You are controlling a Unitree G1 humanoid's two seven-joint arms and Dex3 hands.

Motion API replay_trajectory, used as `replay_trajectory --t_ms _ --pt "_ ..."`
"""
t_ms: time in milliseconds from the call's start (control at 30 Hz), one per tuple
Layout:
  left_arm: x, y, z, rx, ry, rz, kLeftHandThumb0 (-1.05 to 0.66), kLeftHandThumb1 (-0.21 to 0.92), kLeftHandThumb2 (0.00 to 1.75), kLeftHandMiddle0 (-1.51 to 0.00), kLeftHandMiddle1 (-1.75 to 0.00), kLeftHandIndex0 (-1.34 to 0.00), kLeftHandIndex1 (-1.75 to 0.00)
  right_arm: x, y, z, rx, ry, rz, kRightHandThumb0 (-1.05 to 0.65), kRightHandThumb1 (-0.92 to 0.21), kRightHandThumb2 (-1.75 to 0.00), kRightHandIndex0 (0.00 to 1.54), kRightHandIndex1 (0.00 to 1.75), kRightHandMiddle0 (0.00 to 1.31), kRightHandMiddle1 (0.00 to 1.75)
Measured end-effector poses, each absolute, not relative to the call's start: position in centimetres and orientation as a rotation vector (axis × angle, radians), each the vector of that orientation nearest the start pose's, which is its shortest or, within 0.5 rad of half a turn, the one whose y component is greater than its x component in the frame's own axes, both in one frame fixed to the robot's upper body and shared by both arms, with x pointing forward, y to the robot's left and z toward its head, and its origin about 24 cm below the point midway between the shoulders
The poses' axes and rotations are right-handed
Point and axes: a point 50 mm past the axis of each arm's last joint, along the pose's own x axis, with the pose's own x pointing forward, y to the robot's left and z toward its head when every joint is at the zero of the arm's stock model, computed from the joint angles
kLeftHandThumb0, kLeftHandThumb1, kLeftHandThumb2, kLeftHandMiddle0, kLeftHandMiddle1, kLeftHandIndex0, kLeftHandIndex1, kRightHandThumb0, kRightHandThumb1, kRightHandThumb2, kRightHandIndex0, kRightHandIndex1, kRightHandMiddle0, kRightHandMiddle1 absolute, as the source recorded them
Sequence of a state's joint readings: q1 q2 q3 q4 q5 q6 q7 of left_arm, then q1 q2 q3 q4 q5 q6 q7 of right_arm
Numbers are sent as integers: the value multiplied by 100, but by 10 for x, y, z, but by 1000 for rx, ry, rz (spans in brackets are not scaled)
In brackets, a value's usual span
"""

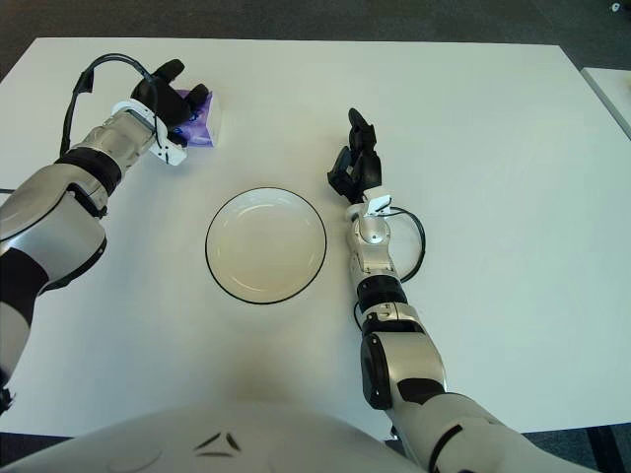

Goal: Put the tissue paper into the plate.

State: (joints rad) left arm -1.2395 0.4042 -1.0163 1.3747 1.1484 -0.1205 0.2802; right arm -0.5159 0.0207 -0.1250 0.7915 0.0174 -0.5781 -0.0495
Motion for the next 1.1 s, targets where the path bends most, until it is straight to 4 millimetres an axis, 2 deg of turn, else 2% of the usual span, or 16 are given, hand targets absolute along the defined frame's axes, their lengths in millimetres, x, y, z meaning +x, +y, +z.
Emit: replay_trajectory --t_ms 300,367,400,433,467,500,533,567,600,667,733,767,867,1100 --pt "416 166 143 2320 -297 -278 -91 92 69 -29 -6 0 -60 333 -132 59 70 -277 -27 -63 -92 -99 22 1 0 45" --pt "416 166 142 2298 -304 -275 -89 92 66 -37 -10 0 -70 333 -132 59 70 -277 -27 -64 -92 -99 22 1 0 45" --pt "416 167 142 2285 -307 -274 -88 92 63 -42 -27 0 -81 333 -132 59 70 -277 -27 -64 -92 -99 22 1 0 45" --pt "415 167 141 2269 -310 -272 -86 92 60 -45 -54 -1 -97 333 -132 59 70 -277 -27 -64 -92 -99 22 1 0 45" --pt "415 167 141 2255 -313 -271 -85 92 59 -45 -73 -1 -109 333 -132 59 70 -277 -27 -64 -92 -99 22 1 0 44" --pt "415 167 140 2242 -315 -269 -84 92 59 -45 -80 -1 -113 333 -132 59 70 -277 -27 -64 -92 -99 22 1 0 44" --pt "415 167 140 2228 -317 -267 -82 92 57 -48 -106 -6 -124 333 -132 59 70 -277 -27 -64 -92 -99 21 1 0 44" --pt "414 167 140 2214 -319 -266 -82 92 57 -48 -115 -8 -128 333 -132 59 70 -276 -28 -65 -92 -99 21 1 0 44" --pt "414 167 140 2203 -322 -265 -79 92 56 -56 -137 -16 -138 333 -132 58 70 -276 -28 -65 -92 -98 21 1 0 44" --pt "414 167 140 2183 -328 -262 -74 92 54 -68 -159 -28 -154 333 -133 58 70 -276 -28 -65 -92 -98 22 1 0 44" --pt "414 166 140 2169 -337 -258 -71 92 53 -76 -167 -36 -164 333 -133 58 70 -276 -29 -66 -92 -97 22 1 0 44" --pt "414 166 140 2162 -343 -255 -69 92 54 -82 -170 -48 -168 333 -133 58 70 -276 -29 -66 -92 -97 22 1 0 44" --pt "413 166 140 2142 -368 -240 -66 92 56 -94 -173 -67 -172 333 -133 58 70 -276 -30 -66 -92 -97 22 1 0 45" --pt "410 166 138 2069 -436 -200 -60 92 60 -109 -174 -85 -174 332 -133 59 70 -276 -31 -66 -92 -96 23 1 0 46"
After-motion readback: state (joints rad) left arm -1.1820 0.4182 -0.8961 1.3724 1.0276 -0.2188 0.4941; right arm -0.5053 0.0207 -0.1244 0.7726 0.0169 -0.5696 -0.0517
